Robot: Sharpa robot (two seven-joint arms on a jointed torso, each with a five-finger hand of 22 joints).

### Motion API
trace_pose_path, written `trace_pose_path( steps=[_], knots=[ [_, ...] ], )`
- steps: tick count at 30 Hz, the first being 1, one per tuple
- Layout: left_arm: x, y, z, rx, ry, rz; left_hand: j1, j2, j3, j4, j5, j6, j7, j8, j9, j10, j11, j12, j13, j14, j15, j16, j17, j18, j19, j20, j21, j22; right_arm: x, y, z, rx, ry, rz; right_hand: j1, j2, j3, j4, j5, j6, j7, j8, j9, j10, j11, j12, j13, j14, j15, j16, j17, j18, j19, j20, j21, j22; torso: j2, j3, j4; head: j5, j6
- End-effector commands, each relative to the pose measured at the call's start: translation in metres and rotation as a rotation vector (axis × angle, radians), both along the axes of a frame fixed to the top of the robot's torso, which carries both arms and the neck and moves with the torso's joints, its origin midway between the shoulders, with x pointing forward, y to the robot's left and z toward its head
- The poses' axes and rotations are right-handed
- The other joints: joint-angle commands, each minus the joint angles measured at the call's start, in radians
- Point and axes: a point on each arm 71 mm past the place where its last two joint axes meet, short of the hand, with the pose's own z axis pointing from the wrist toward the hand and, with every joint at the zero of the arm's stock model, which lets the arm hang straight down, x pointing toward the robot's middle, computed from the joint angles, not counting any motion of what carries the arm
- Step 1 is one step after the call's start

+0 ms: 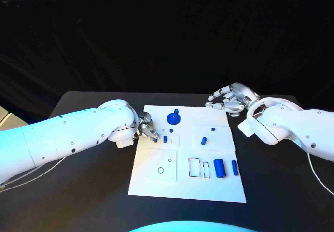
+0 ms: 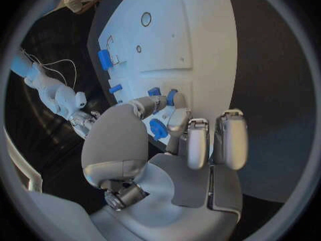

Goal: Assemble the parts on the task board

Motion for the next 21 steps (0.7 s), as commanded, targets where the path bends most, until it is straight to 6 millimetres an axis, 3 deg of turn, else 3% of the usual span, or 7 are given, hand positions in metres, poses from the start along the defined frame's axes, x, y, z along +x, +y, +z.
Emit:
trace_pose_path(
  steps=[1,13,21],
  knots=[
    [-0.0035,-0.0045,-0.0051,-0.008,0.039,-0.013,-0.018,-0.004,0.102,-0.117,-0.011,-0.004,-0.013,-0.007,0.002,0.007,-0.003,0.004,0.0,0.1,-0.009,0.006,0.253,-0.019,0.004,-0.004,0.003,0.059,-0.0008,0.0013,0.0002,-0.005,-0.005,0.015,-0.005,-0.001,-0.003,-0.001,0.004,-0.003,-0.005,0.005,0.001,0.063,0.003,-0.004,0.221,0.094,0.005,-0.004,0.219,0.013,-0.005,-0.001,-0.004,0.0,0.001,-0.0004,0.0003,-0.002,0.0],
    [-0.0005,-0.0001,-0.0064,0.01,0.042,0.001,-0.066,-0.024,-0.055,-0.021,-0.021,0.016,-0.021,-0.019,-0.017,-0.002,-0.009,-0.003,-0.003,0.099,-0.016,0.004,0.25,-0.02,0.005,-0.012,0.0,0.058,-0.0014,0.0009,0.0005,-0.003,-0.007,0.015,-0.006,-0.002,-0.003,-0.001,0.003,-0.004,-0.005,0.005,0.0,0.062,0.003,-0.005,0.22,0.093,0.005,-0.005,0.218,0.014,-0.006,-0.001,-0.009,-0.003,0.0,-0.0009,0.0011,-0.004,-0.002],
    [0.0003,0.003,-0.0068,0.028,0.039,-0.001,-0.067,-0.033,-0.128,0.015,-0.024,0.021,-0.02,-0.02,-0.022,-0.002,-0.008,-0.001,0.0,0.1,-0.016,0.005,0.253,-0.02,0.006,-0.012,-0.001,0.059,-0.0016,0.0006,0.0006,-0.002,-0.008,0.014,-0.006,-0.002,-0.004,0.0,0.003,-0.004,-0.005,0.005,0.0,0.062,0.003,-0.005,0.22,0.093,0.005,-0.005,0.218,0.014,-0.006,-0.001,-0.007,-0.002,0.0,-0.0014,0.0008,-0.004,-0.001]
  ],
)
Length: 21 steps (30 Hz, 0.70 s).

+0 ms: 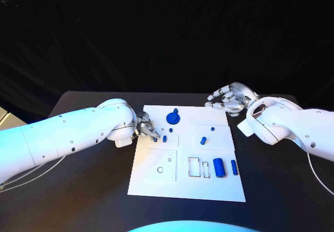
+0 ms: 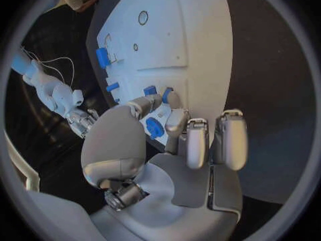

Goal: Assemble the parts on the task board

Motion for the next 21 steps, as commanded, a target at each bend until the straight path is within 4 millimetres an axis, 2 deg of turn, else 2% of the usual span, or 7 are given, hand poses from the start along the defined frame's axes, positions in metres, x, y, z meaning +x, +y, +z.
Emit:
trace_pose_path(
  steps=[1,2,6,15,17,21],
  knots=[
    [-0.0032,-0.0009,-0.0051,0.022,0.027,-0.022,-0.003,-0.005,-0.021,0.009,-0.003,0.004,0.004,-0.001,-0.002,-0.006,0.003,-0.001,0.002,0.103,-0.005,0.005,0.253,-0.02,-0.001,-0.006,-0.001,0.059,-0.0006,0.0011,0.0003,-0.003,-0.007,0.014,-0.006,-0.002,-0.004,0.0,0.003,-0.004,-0.005,0.005,0.0,0.062,0.003,-0.005,0.22,0.093,0.005,-0.005,0.218,0.014,-0.006,-0.001,-0.003,-0.001,0.0,-0.0003,-0.0002,-0.001,0.0],
    [-0.0032,-0.0007,-0.0051,0.023,0.027,-0.022,-0.003,-0.008,-0.046,0.02,-0.005,0.006,0.004,0.0,-0.003,-0.005,0.003,-0.001,0.003,0.103,-0.005,0.005,0.253,-0.02,0.0,-0.005,-0.001,0.06,-0.0006,0.0011,0.0003,-0.003,-0.007,0.014,-0.006,-0.002,-0.004,0.0,0.003,-0.004,-0.005,0.005,0.0,0.062,0.003,-0.005,0.22,0.093,0.005,-0.005,0.218,0.014,-0.006,-0.001,-0.003,-0.001,0.0,-0.0003,-0.0003,-0.001,-0.001],
    [-0.003,0.0004,-0.005,0.028,0.023,-0.022,0.005,-0.01,-0.07,0.03,-0.006,0.006,0.004,-0.001,-0.004,-0.005,0.003,-0.001,0.003,0.103,-0.005,0.006,0.254,-0.02,0.001,-0.005,-0.001,0.061,-0.0006,0.0009,0.0004,-0.003,-0.008,0.013,-0.006,-0.002,-0.004,0.0,0.003,-0.004,-0.005,0.005,0.0,0.062,0.003,-0.005,0.22,0.093,0.005,-0.005,0.218,0.014,-0.006,-0.001,-0.003,-0.001,0.0,-0.0001,0.0001,-0.001,0.001],
    [-0.0024,0.0038,-0.0043,0.033,0.009,-0.016,0.014,-0.012,-0.144,0.075,-0.011,0.009,0.005,-0.001,-0.006,-0.005,0.004,-0.001,0.005,0.104,-0.004,0.008,0.258,-0.021,0.003,-0.005,0.0,0.064,-0.0004,0.0009,0.0003,-0.003,-0.008,0.014,-0.008,-0.002,-0.005,0.0,0.003,-0.004,-0.004,0.005,0.0,0.063,0.003,-0.004,0.22,0.093,0.005,-0.005,0.218,0.014,-0.006,-0.001,-0.005,-0.001,0.0,-0.0005,-0.0004,-0.001,0.003],
    [-0.0021,0.0044,-0.0039,0.032,0.006,-0.014,0.015,-0.011,-0.161,0.091,-0.018,0.008,0.005,-0.001,-0.007,-0.008,0.004,-0.005,-0.003,0.105,-0.004,0.009,0.261,-0.021,0.004,-0.005,0.0,0.066,-0.0004,0.001,0.0003,-0.002,-0.008,0.015,-0.008,-0.002,-0.005,0.0,0.003,-0.004,-0.004,0.005,0.0,0.063,0.003,-0.004,0.22,0.093,0.005,-0.005,0.218,0.014,-0.006,-0.001,-0.005,-0.001,0.0,-0.0005,-0.0009,-0.001,0.003],
    [-0.0009,0.0061,-0.002,0.027,-0.002,-0.006,0.025,-0.007,-0.203,0.134,-0.056,0.007,0.006,0.001,-0.007,-0.008,0.005,-0.004,-0.003,0.106,-0.003,0.01,0.263,-0.022,0.006,-0.004,0.001,0.069,-0.0003,0.0012,0.0005,0.0,-0.009,0.018,-0.026,-0.003,-0.013,0.002,0.001,-0.006,-0.004,0.006,0.0,0.062,0.003,-0.005,0.219,0.093,0.005,-0.006,0.217,0.014,-0.006,-0.001,-0.008,-0.002,0.0,-0.0002,-0.0015,-0.002,0.003]
  ],
)
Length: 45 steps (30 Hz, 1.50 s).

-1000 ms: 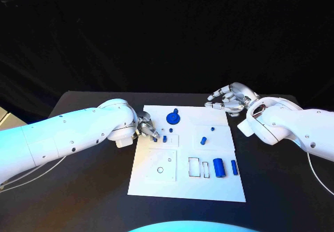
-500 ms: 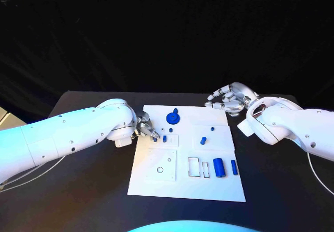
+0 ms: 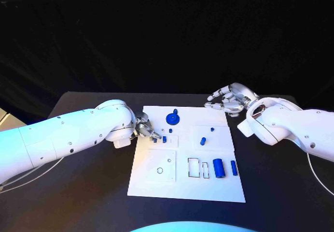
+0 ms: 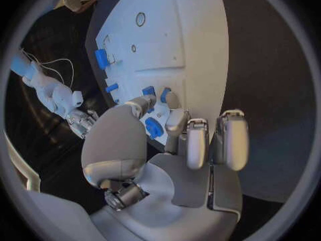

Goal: Assemble the parts on the task board

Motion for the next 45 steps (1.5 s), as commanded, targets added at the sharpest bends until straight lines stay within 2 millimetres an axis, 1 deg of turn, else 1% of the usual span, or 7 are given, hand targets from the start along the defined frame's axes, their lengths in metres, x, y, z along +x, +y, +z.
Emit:
trace_pose_path(
  steps=[1,11,21,25,29,36,45],
  knots=[
    [0.0,0.003,-0.002,0.018,0.003,-0.001,0.017,0.001,-0.023,0.018,-0.019,-0.001,0.003,0.002,-0.001,-0.004,0.0,-0.004,0.001,0.106,-0.003,0.006,0.263,-0.006,0.005,-0.003,0.001,0.068,0.0,0.002,0.0,0.0,-0.009,0.018,-0.016,0.002,-0.008,-0.001,0.001,-0.006,-0.004,0.006,0.0,0.062,0.003,-0.005,0.219,0.093,0.005,-0.006,0.217,0.014,-0.006,-0.001,-0.008,-0.001,0.0,0.0004,-0.0009,-0.001,0.0],
    [0.0,0.008,0.006,-0.001,-0.015,0.017,-0.002,0.033,-0.113,0.035,-0.117,-0.009,0.005,0.005,-0.002,-0.013,0.002,-0.012,-0.017,0.106,-0.002,0.006,0.263,-0.005,0.004,-0.001,-0.001,0.068,0.0,0.001,0.001,0.001,-0.011,0.016,-0.022,0.004,-0.01,-0.001,0.002,-0.006,-0.004,0.006,0.0,0.062,0.003,-0.005,0.22,0.093,0.005,-0.005,0.218,0.014,-0.006,-0.001,-0.008,-0.001,0.0,0.0008,0.0008,-0.004,0.0],
    [0.002,0.006,0.023,-0.216,-0.053,0.049,0.037,0.05,-0.138,0.033,-0.109,-0.063,0.024,-0.005,-0.002,-0.08,0.018,-0.062,-0.096,0.084,0.009,-0.027,0.196,0.016,-0.061,0.007,-0.054,-0.024,0.0,0.001,0.0,0.001,-0.013,0.014,-0.027,0.007,-0.011,-0.001,0.003,-0.006,-0.004,0.006,0.0,0.062,0.003,-0.005,0.219,0.093,0.005,-0.005,0.217,0.015,-0.006,-0.001,-0.009,-0.002,-0.001,0.0008,0.0003,-0.004,0.001],
    [0.005,0.0,0.033,-0.376,-0.133,0.035,0.107,0.063,-0.152,0.033,-0.096,-0.164,0.075,-0.039,-0.023,-0.328,0.067,-0.239,-0.361,-0.013,0.052,-0.142,0.003,0.068,-0.243,0.042,-0.219,-0.265,0.0,0.0,0.001,0.001,-0.014,0.012,-0.027,0.007,-0.011,-0.001,0.003,-0.006,-0.004,0.006,0.0,0.062,0.003,-0.005,0.219,0.093,0.005,-0.005,0.217,0.015,-0.006,-0.001,-0.009,-0.002,-0.001,0.0013,0.0014,-0.006,0.005],
    [0.005,-0.009,0.042,-0.459,-0.296,-0.029,0.316,0.054,-0.054,0.025,-0.092,-0.301,0.152,-0.154,-0.159,-0.53,0.143,-0.401,-0.488,-0.44,0.124,-0.56,-0.514,0.13,-0.55,0.108,-0.609,-0.659,0.001,-0.001,0.001,0.002,-0.017,0.008,-0.028,0.008,-0.011,-0.001,0.003,-0.006,-0.004,0.007,0.0,0.062,0.003,-0.005,0.22,0.093,0.005,-0.006,0.217,0.014,-0.006,-0.001,-0.009,-0.001,0.0,-0.0001,0.0015,-0.008,0.009],
    [0.0,-0.025,0.037,-0.437,-0.576,-0.226,0.456,-0.019,-0.002,-0.017,-0.099,-0.345,0.144,-0.188,-0.29,-0.635,0.171,-0.597,-0.677,-0.498,0.151,-0.624,-0.611,0.128,-0.533,0.13,-0.723,-0.734,0.001,-0.002,0.0,0.002,-0.021,0.004,-0.028,0.009,-0.011,-0.002,0.004,-0.007,-0.004,0.007,0.0,0.059,0.003,-0.008,0.217,0.092,0.005,-0.008,0.211,0.016,-0.009,-0.001,-0.016,-0.007,0.0,-0.0001,0.0,-0.009,0.017],
    [-0.002,-0.038,0.018,-0.326,-0.634,-0.351,0.492,-0.014,-0.029,-0.03,-0.097,-0.314,0.13,-0.178,-0.373,-0.607,0.17,-0.638,-0.765,-0.457,0.145,-0.521,-0.622,0.13,-0.493,0.127,-0.672,-0.697,0.001,-0.001,-0.001,0.002,-0.019,0.008,-0.027,0.011,-0.01,-0.003,0.005,-0.007,-0.005,0.007,0.0,0.059,0.003,-0.008,0.217,0.092,0.005,-0.007,0.212,0.016,-0.008,-0.001,-0.015,-0.005,0.001,0.0005,-0.0007,-0.012,0.021]
  ],
)
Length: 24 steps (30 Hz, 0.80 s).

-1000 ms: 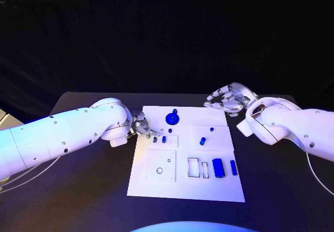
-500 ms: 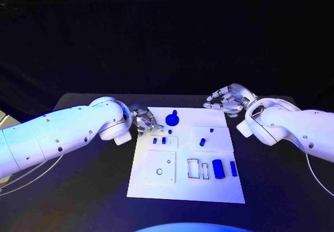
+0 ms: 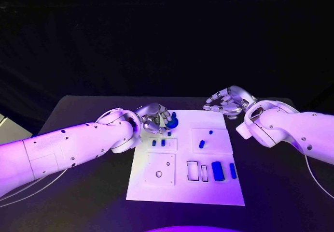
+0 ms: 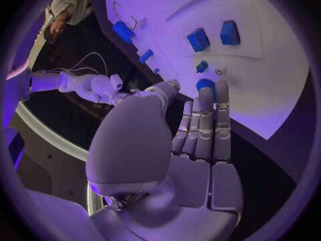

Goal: Assemble the parts on the task board

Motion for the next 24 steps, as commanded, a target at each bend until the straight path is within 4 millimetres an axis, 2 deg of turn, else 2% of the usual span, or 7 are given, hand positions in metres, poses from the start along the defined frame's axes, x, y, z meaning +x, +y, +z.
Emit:
trace_pose_path(
  steps=[1,6,10,14,21,24],
  knots=[
    [-0.001,-0.008,0.001,0.078,-0.144,-0.086,0.013,0.001,-0.001,-0.001,-0.001,0.021,-0.002,0.005,-0.025,0.015,-0.003,-0.006,-0.021,0.014,-0.002,0.038,-0.001,0.013,0.01,-0.001,0.024,0.018,-0.001,0.002,0.0,0.002,-0.01,0.014,-0.01,0.003,-0.006,-0.001,0.005,-0.003,-0.001,0.007,0.0,0.059,0.003,-0.004,0.216,0.092,0.005,-0.004,0.212,0.016,-0.008,-0.001,-0.003,0.0,0.001,0.0007,-0.0012,0.001,0.001],
    [0.002,-0.01,-0.005,0.146,-0.145,-0.094,0.008,-0.011,0.004,0.008,-0.003,0.067,-0.011,-0.004,-0.086,0.051,-0.01,-0.008,-0.062,0.06,-0.008,0.15,0.006,0.014,0.028,-0.006,0.095,0.071,-0.001,0.002,-0.001,0.001,-0.009,0.016,-0.01,0.003,-0.006,-0.001,0.005,-0.003,-0.001,0.007,0.0,0.059,0.003,-0.004,0.216,0.092,0.005,-0.004,0.212,0.016,-0.008,-0.001,-0.003,0.0,0.001,0.0019,-0.001,0.0,0.0],
    [0.004,-0.011,-0.008,0.18,-0.134,-0.098,0.009,-0.013,0.005,0.008,-0.003,0.073,-0.009,-0.008,-0.094,0.05,-0.01,-0.011,-0.068,0.054,-0.007,0.156,-0.001,0.013,0.024,-0.006,0.101,0.077,-0.001,0.002,-0.001,0.001,-0.011,0.015,-0.009,0.004,-0.005,-0.001,0.006,-0.003,-0.001,0.007,0.0,0.06,0.003,-0.003,0.217,0.092,0.005,-0.003,0.213,0.016,-0.008,-0.001,-0.004,0.0,0.001,0.0021,-0.0007,-0.002,0.001],
    [0.005,-0.013,-0.011,0.216,-0.114,-0.105,0.004,-0.018,0.008,0.013,-0.005,0.106,-0.007,-0.017,-0.115,0.072,-0.013,-0.009,-0.082,0.093,-0.009,0.22,0.049,0.014,0.021,-0.006,0.128,0.1,-0.001,0.003,-0.001,0.001,-0.013,0.015,-0.009,0.004,-0.005,-0.001,0.006,-0.003,-0.001,0.007,0.0,0.06,0.003,-0.003,0.217,0.092,0.005,-0.003,0.213,0.016,-0.008,-0.001,-0.004,0.0,0.001,0.0019,-0.0013,-0.002,-0.001],
    [0.006,-0.018,-0.015,0.253,-0.095,-0.113,0.003,-0.02,0.016,0.014,-0.005,0.135,-0.009,-0.032,-0.133,0.099,-0.018,-0.001,-0.088,0.121,-0.013,0.271,0.086,0.014,0.017,-0.007,0.154,0.121,-0.001,0.003,0.0,0.004,-0.022,0.01,-0.009,0.004,-0.005,-0.001,0.006,-0.003,-0.001,0.007,0.0,0.059,0.003,-0.004,0.216,0.092,0.005,-0.004,0.212,0.016,-0.008,-0.001,-0.004,0.0,0.0,0.0013,-0.0001,-0.004,-0.002],
    [0.006,-0.019,-0.015,0.256,-0.092,-0.117,0.0,-0.022,0.02,0.015,-0.006,0.152,-0.007,-0.038,-0.141,0.116,-0.024,0.01,-0.086,0.145,-0.017,0.302,0.118,0.007,0.04,-0.01,0.193,0.165,-0.001,0.003,0.0,0.005,-0.026,0.008,-0.008,0.005,-0.005,-0.002,0.007,-0.003,-0.001,0.007,0.0,0.058,0.003,-0.005,0.215,0.092,0.005,-0.004,0.211,0.016,-0.009,-0.001,-0.007,-0.002,0.0,0.0012,-0.0004,-0.005,-0.002]
  ],
)
